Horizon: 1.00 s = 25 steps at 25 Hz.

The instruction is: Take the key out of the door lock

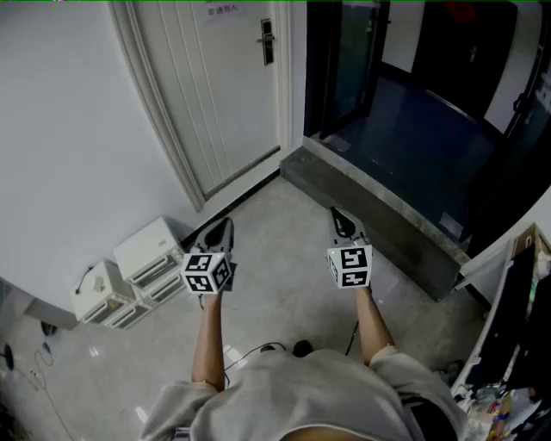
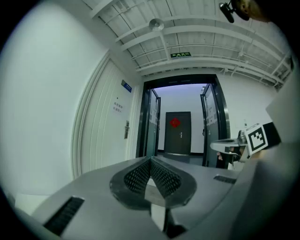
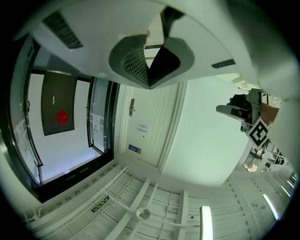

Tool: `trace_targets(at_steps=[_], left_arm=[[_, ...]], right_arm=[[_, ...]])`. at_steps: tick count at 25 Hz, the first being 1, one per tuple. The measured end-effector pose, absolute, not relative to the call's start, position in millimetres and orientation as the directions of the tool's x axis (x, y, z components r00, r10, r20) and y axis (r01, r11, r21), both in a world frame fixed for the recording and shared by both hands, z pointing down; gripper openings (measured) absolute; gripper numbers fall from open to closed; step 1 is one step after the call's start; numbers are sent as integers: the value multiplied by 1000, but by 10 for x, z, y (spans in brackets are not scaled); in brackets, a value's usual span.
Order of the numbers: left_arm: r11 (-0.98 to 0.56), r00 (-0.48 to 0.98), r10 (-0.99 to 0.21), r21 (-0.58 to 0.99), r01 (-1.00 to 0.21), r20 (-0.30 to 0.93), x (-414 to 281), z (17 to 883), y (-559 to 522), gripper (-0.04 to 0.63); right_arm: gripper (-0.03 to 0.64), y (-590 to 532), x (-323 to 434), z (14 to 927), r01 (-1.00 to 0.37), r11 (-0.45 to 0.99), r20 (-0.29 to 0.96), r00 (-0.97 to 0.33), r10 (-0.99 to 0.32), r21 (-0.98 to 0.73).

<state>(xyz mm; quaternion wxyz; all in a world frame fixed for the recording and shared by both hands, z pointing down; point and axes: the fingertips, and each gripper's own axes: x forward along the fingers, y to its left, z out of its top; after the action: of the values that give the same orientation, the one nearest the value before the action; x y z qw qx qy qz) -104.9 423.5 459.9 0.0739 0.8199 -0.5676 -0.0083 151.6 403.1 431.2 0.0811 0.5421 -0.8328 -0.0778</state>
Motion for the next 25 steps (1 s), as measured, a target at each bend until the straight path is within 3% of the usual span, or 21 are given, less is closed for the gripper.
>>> trace_targets(at_steps=[25], left_arm=[[-332, 343, -935, 123, -935, 89, -558, 4696, 4104, 18]], right_arm=[[23, 3827, 1879, 4392, -886, 437, 24, -439, -898, 155]])
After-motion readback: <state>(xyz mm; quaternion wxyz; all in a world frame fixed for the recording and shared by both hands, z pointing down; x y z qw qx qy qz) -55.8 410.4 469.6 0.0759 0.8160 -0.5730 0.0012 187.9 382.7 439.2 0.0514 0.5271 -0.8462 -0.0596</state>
